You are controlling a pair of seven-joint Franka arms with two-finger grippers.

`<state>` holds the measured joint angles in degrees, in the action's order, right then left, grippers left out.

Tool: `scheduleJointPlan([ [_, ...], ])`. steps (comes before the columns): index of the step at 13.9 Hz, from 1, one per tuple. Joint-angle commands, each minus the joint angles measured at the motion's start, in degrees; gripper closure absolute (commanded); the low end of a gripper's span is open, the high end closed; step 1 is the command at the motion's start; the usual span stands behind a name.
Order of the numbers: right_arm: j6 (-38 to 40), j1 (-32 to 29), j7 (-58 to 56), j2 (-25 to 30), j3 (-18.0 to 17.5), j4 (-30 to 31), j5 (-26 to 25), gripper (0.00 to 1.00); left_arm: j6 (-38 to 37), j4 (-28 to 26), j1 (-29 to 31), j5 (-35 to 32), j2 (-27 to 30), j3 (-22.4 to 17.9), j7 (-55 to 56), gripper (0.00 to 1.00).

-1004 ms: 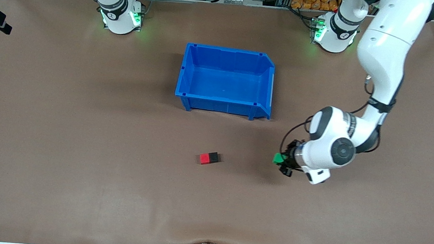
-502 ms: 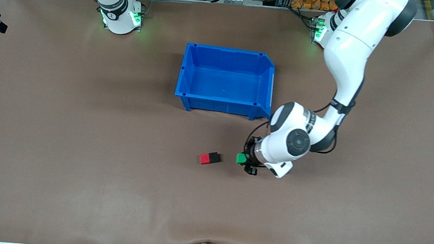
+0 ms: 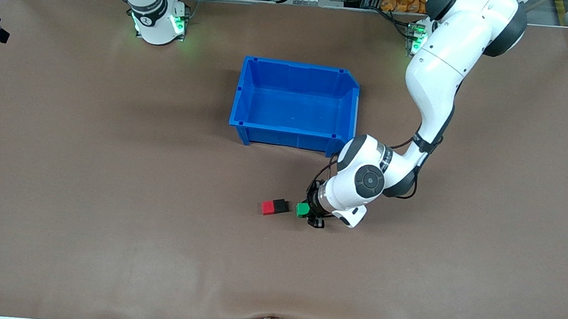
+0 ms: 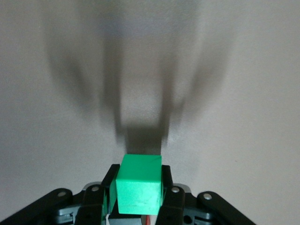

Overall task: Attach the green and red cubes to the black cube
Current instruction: 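Press the green cube against the black cube's other side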

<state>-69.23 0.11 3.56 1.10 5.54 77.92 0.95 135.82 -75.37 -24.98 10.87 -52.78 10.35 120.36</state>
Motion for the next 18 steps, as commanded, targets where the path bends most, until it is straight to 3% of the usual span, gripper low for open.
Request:
scheduleJointPlan([
  [1,0.5,-0.9,0.4,0.0,-0.3,-0.8,0.6,0.00,0.2,1.7,-1.5,1.0,-0.8,-0.9,0.9,1.00],
  [18,0.0,-1.3,0.4,-0.1,-0.7,-0.8,1.6,0.00,5.0,1.8,-4.6,0.6,-3.0,-1.5,0.3,1.00],
])
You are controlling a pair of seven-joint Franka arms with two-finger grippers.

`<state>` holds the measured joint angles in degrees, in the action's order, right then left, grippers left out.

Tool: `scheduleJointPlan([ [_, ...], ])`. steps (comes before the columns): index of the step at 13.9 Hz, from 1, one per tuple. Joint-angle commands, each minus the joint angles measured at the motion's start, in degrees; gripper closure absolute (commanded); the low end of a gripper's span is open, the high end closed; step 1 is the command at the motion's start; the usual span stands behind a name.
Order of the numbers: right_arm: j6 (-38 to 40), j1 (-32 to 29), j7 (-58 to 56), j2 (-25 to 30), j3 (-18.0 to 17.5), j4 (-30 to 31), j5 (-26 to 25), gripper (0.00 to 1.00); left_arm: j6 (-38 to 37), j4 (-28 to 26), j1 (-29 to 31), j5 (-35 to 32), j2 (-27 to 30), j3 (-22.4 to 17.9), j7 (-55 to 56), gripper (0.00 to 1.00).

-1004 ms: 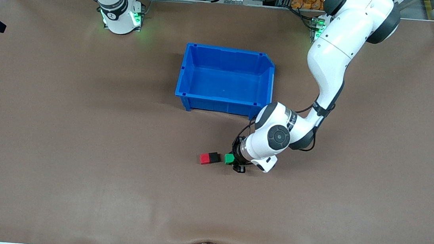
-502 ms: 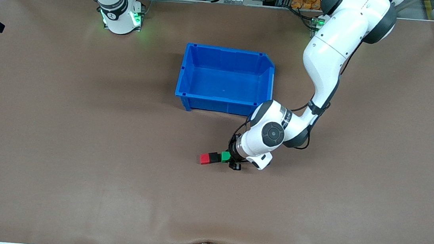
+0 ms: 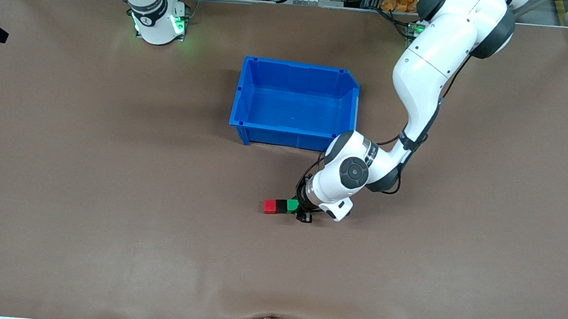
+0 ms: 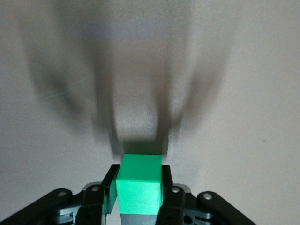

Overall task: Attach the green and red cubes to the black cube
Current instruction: 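Press the green cube against the black cube's other side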

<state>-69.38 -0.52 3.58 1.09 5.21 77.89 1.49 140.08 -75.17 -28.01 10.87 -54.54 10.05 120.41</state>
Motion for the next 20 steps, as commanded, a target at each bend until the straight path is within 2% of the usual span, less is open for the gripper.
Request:
scheduleJointPlan([
  [1,0.1,-0.7,0.4,-0.1,-0.3,-0.8,1.2,0.00,0.4,1.5,-1.5,0.4,-1.0,-1.3,0.3,1.00],
  [7,0.1,-0.7,0.5,-0.1,-0.3,-0.8,1.3,0.00,-8.8,1.4,-1.5,-3.7,1.2,-0.7,-1.6,1.00],
  [12,0.1,-0.8,0.5,-0.2,-0.3,-0.8,1.4,0.00,-9.4,1.4,-1.5,-3.7,1.3,-0.7,-2.6,1.00],
  [13,0.1,-0.7,0.5,-0.2,-0.3,-0.8,1.3,0.00,-9.4,1.5,-1.5,-3.7,1.2,-0.7,-2.9,0.87],
  [14,0.1,-0.7,0.6,-0.2,-0.3,-0.8,1.3,0.00,-9.2,1.5,-1.4,-3.7,1.2,-0.6,-3.0,0.78],
  [15,0.0,-0.7,0.6,-0.2,-0.3,-0.8,1.3,0.00,-9.1,1.5,-1.3,-3.7,1.2,-0.6,-3.0,0.75],
  [17,-0.1,-0.8,0.6,-0.2,-0.3,-0.8,1.3,0.00,-8.9,1.5,-1.4,-3.7,1.2,-0.8,-3.0,0.30],
  [19,-0.1,-0.5,0.6,-0.2,-0.4,-0.8,1.4,0.00,-9.3,1.5,-0.8,-3.7,1.7,-0.6,-3.0,0.00],
  [20,-0.1,-0.2,0.6,-0.3,-0.4,-0.8,1.4,0.00,-9.6,1.5,-0.7,-3.7,2.6,-1.0,-3.0,0.00],
])
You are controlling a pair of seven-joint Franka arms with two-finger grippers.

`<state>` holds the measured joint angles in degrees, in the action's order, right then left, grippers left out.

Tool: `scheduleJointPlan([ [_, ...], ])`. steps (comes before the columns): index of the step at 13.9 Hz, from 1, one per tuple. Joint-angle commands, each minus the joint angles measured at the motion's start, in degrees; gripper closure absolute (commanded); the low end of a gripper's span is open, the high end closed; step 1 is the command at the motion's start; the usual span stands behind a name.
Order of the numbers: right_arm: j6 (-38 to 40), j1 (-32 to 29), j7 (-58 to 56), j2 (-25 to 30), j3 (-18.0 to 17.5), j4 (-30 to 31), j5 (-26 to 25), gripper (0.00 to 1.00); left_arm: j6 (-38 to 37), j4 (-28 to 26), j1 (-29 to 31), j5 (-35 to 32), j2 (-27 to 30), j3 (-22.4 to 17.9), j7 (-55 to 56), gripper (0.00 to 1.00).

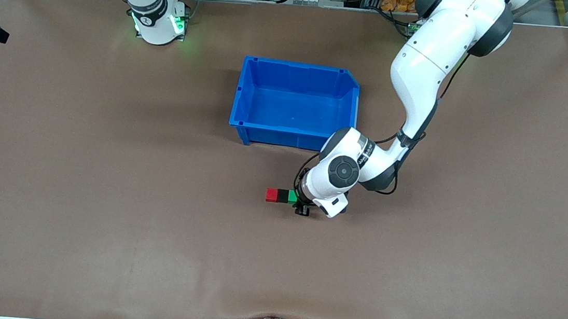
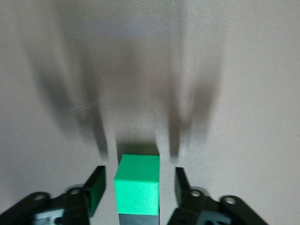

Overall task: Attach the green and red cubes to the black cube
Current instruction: 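Press the green cube against the black cube's other side, then open the left gripper and lift it away from the cubes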

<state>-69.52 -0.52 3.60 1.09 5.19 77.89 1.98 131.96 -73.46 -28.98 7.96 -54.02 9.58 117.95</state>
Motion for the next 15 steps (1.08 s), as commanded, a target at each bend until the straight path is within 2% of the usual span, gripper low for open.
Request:
scheduleJointPlan([
  [1,0.1,-0.1,0.6,-0.3,-0.4,-0.8,0.8,0.00,-2.6,-0.2,0.3,-1.0,3.0,-0.9,-0.9,0.00],
  [5,0.1,-0.4,0.5,-0.2,-0.4,-0.8,0.9,0.00,-11.6,-0.3,2.5,-2.0,8.6,-1.1,-9.7,0.00],
  [7,0.1,-0.4,0.5,-0.2,-0.4,-0.8,0.9,0.00,-15.4,-0.7,2.9,-6.6,12.7,-0.9,-16.9,0.00],
  [9,0.2,-0.4,0.5,-0.2,-0.4,-0.8,0.9,0.00,-20.7,-1.6,5.4,-7.3,15.5,-0.8,-24.2,0.00],
  [12,0.2,-0.3,0.5,-0.2,-0.4,-0.8,0.9,0.00,-29.2,-1.9,9.2,-7.3,19.9,-0.8,-42.7,0.00],
  [15,0.2,-0.2,0.6,-0.2,-0.4,-0.8,1.0,0.00,-36.8,-2.0,13.4,-7.5,24.1,-0.8,-55.1,0.00],
])
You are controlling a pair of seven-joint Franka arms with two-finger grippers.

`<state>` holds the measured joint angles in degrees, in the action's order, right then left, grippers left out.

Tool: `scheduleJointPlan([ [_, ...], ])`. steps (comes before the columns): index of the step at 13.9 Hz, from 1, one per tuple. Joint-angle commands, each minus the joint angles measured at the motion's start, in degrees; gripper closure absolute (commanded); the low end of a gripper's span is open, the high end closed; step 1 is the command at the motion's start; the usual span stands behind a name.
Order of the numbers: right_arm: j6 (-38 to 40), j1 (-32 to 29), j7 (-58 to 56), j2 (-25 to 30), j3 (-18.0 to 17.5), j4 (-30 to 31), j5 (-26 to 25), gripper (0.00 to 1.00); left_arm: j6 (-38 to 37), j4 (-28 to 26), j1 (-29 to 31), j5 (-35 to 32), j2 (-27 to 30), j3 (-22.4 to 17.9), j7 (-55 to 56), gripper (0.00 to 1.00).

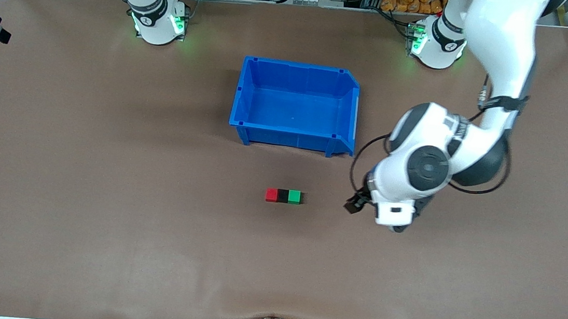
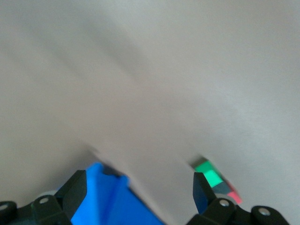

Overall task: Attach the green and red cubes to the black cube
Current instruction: 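Open the left gripper and lift it away from the cubes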

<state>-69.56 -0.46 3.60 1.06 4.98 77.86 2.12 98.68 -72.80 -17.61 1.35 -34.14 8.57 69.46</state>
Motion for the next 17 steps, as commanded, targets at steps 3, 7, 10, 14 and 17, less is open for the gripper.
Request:
scheduleJointPlan([
  [3,0.1,-0.2,0.6,-0.2,-0.2,-0.8,0.9,0.00,-10.6,-2.7,4.2,-7.3,8.0,0.2,-21.3,0.00],
  [7,0.2,-0.3,0.5,-0.2,-0.1,-0.8,0.8,0.00,-14.8,-4.0,9.5,-8.4,14.0,0.3,-35.6,0.00],
  [10,0.2,-0.3,0.5,-0.2,-0.2,-0.8,0.8,0.00,-16.2,-6.7,12.3,-8.4,18.7,0.3,-43.9,0.00],
  [14,0.3,-0.6,0.5,0.0,-0.1,-0.8,0.8,0.00,-17.9,-6.8,16.6,-8.4,23.1,0.5,-54.0,0.00],
  [17,0.3,-0.6,0.5,0.0,-0.1,-0.8,0.7,0.00,-18.6,-7.4,18.8,-7.7,26.1,0.7,-55.9,0.00],
])
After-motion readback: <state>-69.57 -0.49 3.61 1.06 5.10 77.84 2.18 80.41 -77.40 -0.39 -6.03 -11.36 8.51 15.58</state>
